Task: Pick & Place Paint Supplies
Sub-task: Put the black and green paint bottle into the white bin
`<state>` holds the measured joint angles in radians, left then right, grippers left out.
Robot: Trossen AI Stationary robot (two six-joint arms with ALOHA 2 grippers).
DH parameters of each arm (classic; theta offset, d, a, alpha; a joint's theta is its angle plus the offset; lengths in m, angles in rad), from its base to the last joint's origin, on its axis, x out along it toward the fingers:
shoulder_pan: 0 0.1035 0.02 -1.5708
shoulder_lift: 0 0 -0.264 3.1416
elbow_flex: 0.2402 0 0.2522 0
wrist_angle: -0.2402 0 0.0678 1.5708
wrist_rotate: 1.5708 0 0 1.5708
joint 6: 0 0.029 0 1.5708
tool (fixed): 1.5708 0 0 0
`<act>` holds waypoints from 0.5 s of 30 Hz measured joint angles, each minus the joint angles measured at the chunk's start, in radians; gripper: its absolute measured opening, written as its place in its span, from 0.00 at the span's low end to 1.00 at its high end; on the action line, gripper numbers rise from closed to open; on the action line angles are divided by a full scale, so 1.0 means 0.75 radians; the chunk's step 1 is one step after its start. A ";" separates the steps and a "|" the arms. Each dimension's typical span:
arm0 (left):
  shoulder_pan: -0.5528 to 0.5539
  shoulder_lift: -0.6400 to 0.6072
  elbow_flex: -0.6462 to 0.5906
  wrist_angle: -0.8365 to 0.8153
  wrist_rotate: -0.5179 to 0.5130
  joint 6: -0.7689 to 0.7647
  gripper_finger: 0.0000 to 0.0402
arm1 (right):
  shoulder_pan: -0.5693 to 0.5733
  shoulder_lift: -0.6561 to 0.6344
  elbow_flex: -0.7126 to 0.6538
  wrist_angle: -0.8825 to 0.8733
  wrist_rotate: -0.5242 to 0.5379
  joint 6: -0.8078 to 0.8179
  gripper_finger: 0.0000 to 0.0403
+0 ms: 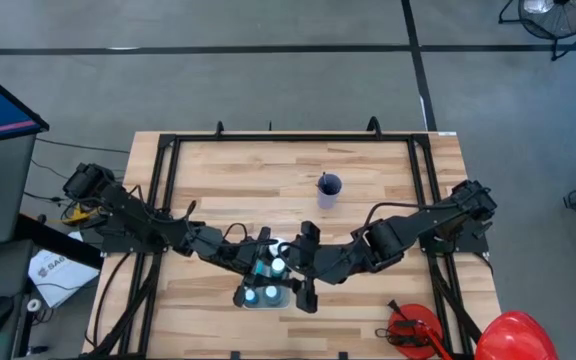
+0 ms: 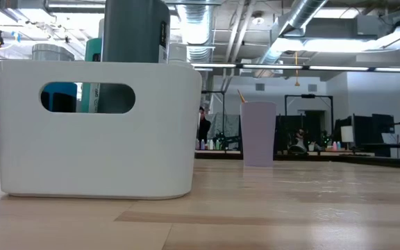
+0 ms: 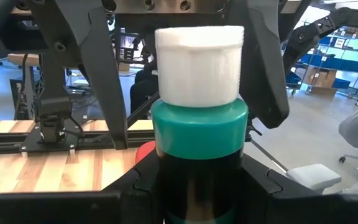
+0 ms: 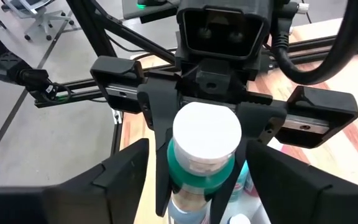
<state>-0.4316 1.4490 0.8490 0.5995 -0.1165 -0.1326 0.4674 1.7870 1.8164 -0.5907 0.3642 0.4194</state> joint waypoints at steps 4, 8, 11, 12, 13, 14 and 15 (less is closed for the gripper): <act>0.000 0.001 -0.001 -0.001 -0.002 0.000 0.29 | -0.007 0.001 0.000 0.001 0.001 0.000 0.61; 0.000 0.001 -0.001 -0.001 -0.006 0.000 0.29 | -0.007 0.001 0.001 0.024 0.003 -0.002 0.57; 0.000 0.002 -0.001 -0.001 -0.005 0.000 0.29 | -0.007 0.001 0.000 0.028 0.003 -0.004 0.53; 0.000 0.002 -0.001 -0.001 -0.005 0.000 0.29 | -0.007 0.001 -0.006 0.031 0.003 -0.004 0.51; 0.000 0.002 -0.001 -0.001 -0.005 0.000 0.29 | -0.007 0.001 -0.009 0.025 0.003 -0.004 0.50; 0.000 0.002 -0.001 -0.002 -0.005 0.000 0.29 | -0.007 0.002 -0.010 0.020 0.003 -0.004 0.48; 0.000 0.002 -0.001 -0.002 -0.005 0.000 0.29 | -0.007 0.003 -0.012 0.019 0.003 -0.004 0.47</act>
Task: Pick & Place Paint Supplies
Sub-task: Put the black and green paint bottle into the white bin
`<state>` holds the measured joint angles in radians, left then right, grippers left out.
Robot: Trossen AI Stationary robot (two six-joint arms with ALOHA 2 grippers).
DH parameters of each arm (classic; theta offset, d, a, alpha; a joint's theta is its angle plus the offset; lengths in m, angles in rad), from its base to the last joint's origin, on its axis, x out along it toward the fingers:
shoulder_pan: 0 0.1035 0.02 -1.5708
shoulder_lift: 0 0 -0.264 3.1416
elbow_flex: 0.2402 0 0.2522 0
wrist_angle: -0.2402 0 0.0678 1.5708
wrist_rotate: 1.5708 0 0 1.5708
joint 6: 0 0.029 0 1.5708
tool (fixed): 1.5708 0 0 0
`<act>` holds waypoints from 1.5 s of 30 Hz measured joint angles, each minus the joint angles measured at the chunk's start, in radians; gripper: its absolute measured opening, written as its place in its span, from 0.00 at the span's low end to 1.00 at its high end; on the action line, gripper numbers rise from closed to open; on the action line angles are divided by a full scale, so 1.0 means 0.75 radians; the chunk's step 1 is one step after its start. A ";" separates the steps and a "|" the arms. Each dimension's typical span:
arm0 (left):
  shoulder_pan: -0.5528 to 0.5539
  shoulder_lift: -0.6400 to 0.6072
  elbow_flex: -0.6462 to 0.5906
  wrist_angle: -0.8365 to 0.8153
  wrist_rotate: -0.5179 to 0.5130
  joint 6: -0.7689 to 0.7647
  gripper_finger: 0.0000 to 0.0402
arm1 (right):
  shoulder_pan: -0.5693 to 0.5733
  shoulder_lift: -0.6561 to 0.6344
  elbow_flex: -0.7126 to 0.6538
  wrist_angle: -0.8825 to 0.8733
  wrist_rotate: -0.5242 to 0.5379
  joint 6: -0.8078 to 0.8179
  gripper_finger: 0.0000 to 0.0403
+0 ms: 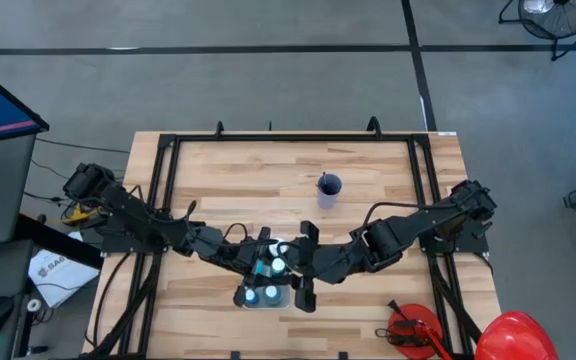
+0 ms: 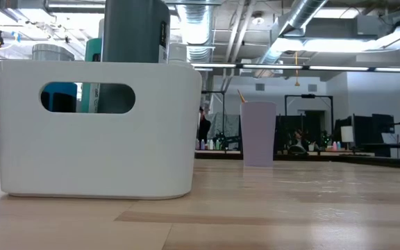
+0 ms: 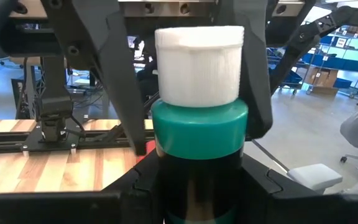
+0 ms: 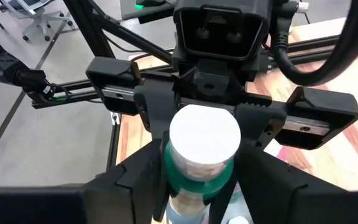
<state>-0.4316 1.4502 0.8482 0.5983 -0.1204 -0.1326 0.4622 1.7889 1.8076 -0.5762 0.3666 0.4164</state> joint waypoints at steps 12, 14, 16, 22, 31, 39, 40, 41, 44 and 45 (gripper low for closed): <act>0.000 0.000 0.000 -0.002 0.002 0.000 0.29 | 0.002 -0.001 0.000 0.012 0.000 -0.008 0.40; 0.000 0.000 0.000 -0.002 0.002 0.000 0.29 | 0.002 -0.001 0.000 0.011 0.000 -0.007 0.40; 0.000 0.000 0.000 -0.002 0.002 0.000 0.29 | 0.002 -0.001 0.000 0.011 0.000 -0.007 0.40; 0.000 0.000 -0.001 -0.002 0.002 0.000 0.29 | 0.002 -0.001 0.000 0.009 0.000 -0.007 0.36; 0.001 0.000 -0.001 -0.003 0.006 0.000 0.29 | 0.003 -0.001 0.000 0.001 0.000 -0.007 0.34; 0.001 0.002 -0.001 -0.004 -0.002 -0.001 0.33 | 0.004 -0.001 0.001 -0.023 0.001 0.007 0.34; 0.001 0.002 -0.002 -0.007 -0.009 0.000 0.34 | 0.004 -0.001 0.001 -0.033 0.001 0.013 0.34; 0.001 0.002 -0.002 -0.008 -0.026 0.001 0.36 | 0.004 -0.001 0.001 -0.042 0.005 0.021 0.34; 0.000 0.001 -0.001 -0.003 -0.077 0.005 0.41 | 0.014 -0.002 -0.002 -0.081 0.023 0.026 0.34; 0.000 -0.001 -0.001 -0.008 -0.089 0.007 0.43 | 0.020 -0.001 -0.003 -0.083 0.035 0.026 0.33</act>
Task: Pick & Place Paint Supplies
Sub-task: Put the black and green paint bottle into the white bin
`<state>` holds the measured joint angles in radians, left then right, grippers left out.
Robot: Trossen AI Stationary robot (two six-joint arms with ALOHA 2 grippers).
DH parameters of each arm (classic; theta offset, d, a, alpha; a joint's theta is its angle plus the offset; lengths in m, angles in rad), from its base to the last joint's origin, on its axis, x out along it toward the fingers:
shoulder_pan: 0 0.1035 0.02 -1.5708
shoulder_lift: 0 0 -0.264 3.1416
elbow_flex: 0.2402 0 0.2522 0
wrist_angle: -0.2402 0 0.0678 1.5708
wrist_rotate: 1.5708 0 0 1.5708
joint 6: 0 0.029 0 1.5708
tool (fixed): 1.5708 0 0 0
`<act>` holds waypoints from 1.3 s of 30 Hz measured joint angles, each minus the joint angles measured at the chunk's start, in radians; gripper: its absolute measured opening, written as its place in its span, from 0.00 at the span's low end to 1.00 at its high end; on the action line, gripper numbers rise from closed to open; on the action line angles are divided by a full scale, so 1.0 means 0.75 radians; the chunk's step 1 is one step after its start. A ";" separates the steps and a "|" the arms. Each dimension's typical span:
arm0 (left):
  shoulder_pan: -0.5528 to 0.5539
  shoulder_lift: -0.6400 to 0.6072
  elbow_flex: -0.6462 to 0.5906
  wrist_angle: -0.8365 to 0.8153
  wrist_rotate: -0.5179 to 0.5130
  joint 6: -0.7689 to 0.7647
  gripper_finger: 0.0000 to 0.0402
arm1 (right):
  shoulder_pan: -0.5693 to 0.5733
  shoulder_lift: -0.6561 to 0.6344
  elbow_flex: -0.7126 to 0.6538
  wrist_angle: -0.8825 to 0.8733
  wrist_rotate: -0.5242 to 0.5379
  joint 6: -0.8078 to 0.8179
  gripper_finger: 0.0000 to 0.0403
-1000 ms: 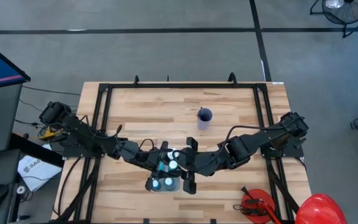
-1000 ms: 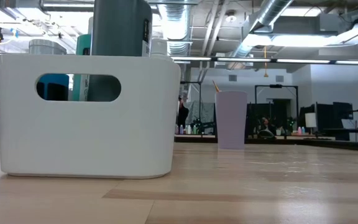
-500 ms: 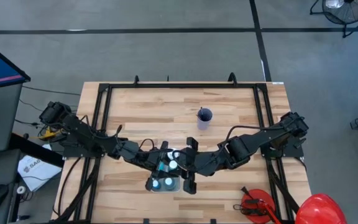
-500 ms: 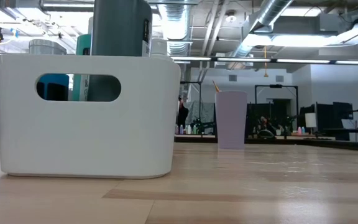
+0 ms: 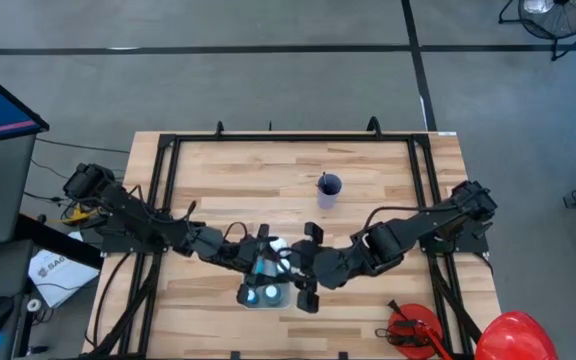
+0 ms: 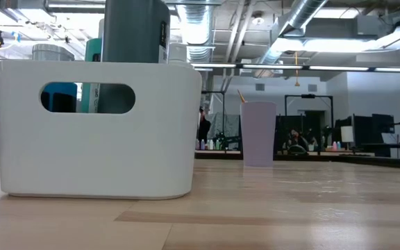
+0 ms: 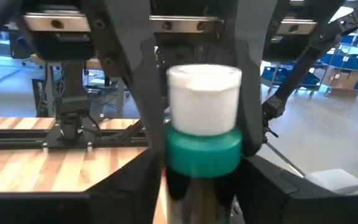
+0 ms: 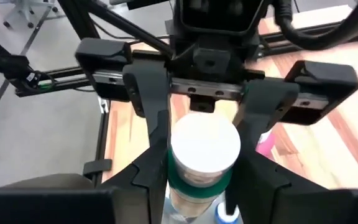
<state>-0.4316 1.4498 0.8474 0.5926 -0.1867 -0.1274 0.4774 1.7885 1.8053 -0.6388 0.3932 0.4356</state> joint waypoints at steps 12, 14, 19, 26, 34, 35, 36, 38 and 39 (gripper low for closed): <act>-0.044 -0.102 0.001 -0.192 -0.032 -0.002 0.71 | 0.073 0.000 0.000 -0.103 0.116 0.048 0.33; -0.066 -0.148 -0.002 -0.262 -0.032 -0.009 0.74 | 0.086 0.000 0.000 -0.117 0.139 0.050 0.33; -0.145 -0.263 -0.048 -0.323 -0.031 -0.011 0.75 | 0.121 0.000 0.001 -0.139 0.209 0.050 0.33; -0.207 -0.395 -0.130 -0.315 -0.088 -0.004 0.74 | 0.150 0.000 -0.161 -0.068 0.261 0.138 0.34; -0.211 -0.440 -0.166 -0.304 -0.112 -0.002 0.74 | 0.166 0.001 -0.428 0.255 0.295 0.164 0.34; -0.208 -0.440 -0.166 -0.304 -0.112 -0.001 0.74 | 0.167 0.001 -0.452 0.282 0.316 0.150 0.34; -0.209 -0.440 -0.166 -0.304 -0.112 -0.001 0.74 | 0.167 0.001 -0.479 0.316 0.332 0.141 0.34; -0.209 -0.440 -0.166 -0.303 -0.112 -0.001 0.74 | 0.167 0.001 -0.538 0.395 0.375 0.134 0.34; -0.209 -0.440 -0.166 -0.303 -0.112 -0.001 0.74 | 0.167 0.001 -0.569 0.439 0.390 0.132 0.34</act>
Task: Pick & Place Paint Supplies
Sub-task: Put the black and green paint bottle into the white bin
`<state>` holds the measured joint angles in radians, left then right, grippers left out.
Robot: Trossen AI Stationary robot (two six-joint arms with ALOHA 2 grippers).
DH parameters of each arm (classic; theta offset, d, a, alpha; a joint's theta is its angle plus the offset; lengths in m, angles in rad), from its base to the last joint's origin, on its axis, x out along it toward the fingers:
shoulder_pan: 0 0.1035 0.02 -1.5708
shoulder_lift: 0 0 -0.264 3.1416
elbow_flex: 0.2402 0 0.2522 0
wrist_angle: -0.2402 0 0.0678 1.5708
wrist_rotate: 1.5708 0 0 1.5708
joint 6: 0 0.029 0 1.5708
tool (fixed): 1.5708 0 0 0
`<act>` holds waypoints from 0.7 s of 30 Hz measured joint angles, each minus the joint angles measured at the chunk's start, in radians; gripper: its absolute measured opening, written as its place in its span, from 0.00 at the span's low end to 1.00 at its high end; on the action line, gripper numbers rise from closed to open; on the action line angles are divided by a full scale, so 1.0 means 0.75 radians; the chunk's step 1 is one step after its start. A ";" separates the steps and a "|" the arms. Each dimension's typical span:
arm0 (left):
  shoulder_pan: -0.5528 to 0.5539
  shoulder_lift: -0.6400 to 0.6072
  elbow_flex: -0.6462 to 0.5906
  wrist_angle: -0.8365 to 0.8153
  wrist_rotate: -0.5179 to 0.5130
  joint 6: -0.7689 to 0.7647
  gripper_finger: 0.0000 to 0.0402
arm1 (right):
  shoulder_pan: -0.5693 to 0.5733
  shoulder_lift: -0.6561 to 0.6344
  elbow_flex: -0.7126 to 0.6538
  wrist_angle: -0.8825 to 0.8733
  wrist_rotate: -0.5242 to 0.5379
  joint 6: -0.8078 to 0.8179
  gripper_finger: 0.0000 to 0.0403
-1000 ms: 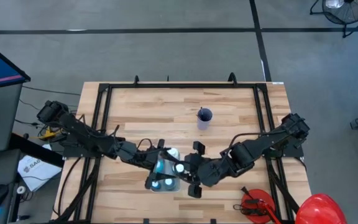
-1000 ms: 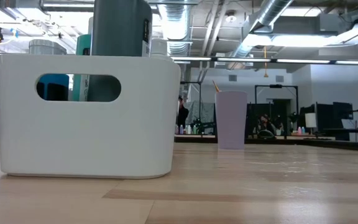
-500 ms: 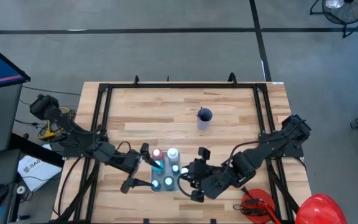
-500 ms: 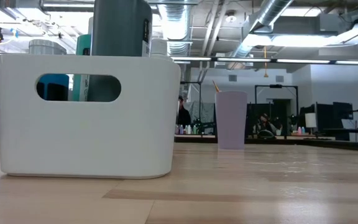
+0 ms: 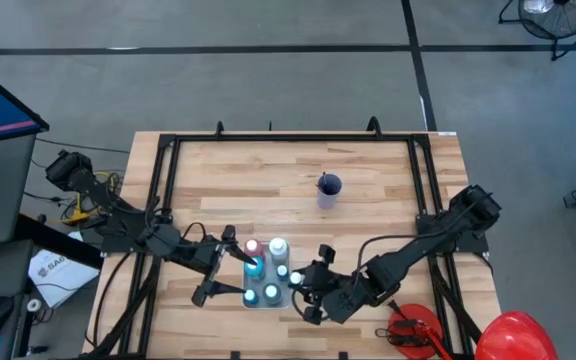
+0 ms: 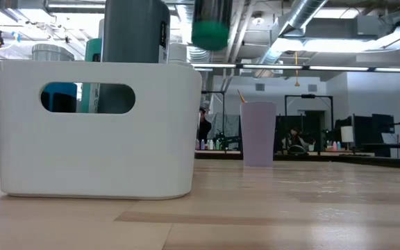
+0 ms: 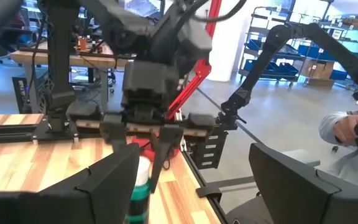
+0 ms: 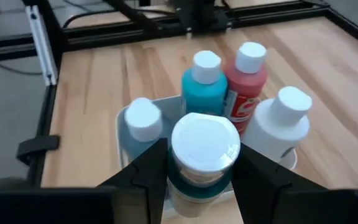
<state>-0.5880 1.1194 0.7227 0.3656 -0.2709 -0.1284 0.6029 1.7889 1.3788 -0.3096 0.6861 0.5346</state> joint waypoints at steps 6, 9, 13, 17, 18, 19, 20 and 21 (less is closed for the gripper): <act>0.000 0.000 0.000 0.001 0.000 0.000 0.74 | -0.003 -0.001 -0.129 0.118 0.023 0.060 0.34; 0.000 0.001 0.000 0.001 0.001 0.000 0.74 | -0.003 -0.001 -0.154 0.137 0.024 0.076 0.35; 0.000 0.001 0.000 0.001 0.001 0.000 0.74 | 0.007 -0.001 -0.172 0.220 0.024 0.038 0.34; 0.000 0.001 0.000 0.001 0.001 0.000 0.74 | 0.008 0.006 -0.172 0.226 0.023 0.045 0.34; 0.000 0.001 0.000 0.001 0.001 -0.001 0.74 | 0.008 0.029 -0.171 0.246 0.022 0.053 0.34; 0.000 0.002 0.000 0.002 0.001 -0.001 0.74 | 0.008 0.053 -0.169 0.272 0.012 0.053 0.34; 0.000 0.002 0.000 0.003 0.001 -0.001 0.74 | 0.008 0.073 -0.174 0.275 0.004 0.053 0.34; 0.000 0.002 0.000 0.003 0.001 -0.001 0.74 | 0.007 0.096 -0.178 0.287 -0.007 0.053 0.34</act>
<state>-0.5880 1.1206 0.7227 0.3676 -0.2699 -0.1287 0.6083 1.8609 1.2453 -0.0945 0.6808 0.5743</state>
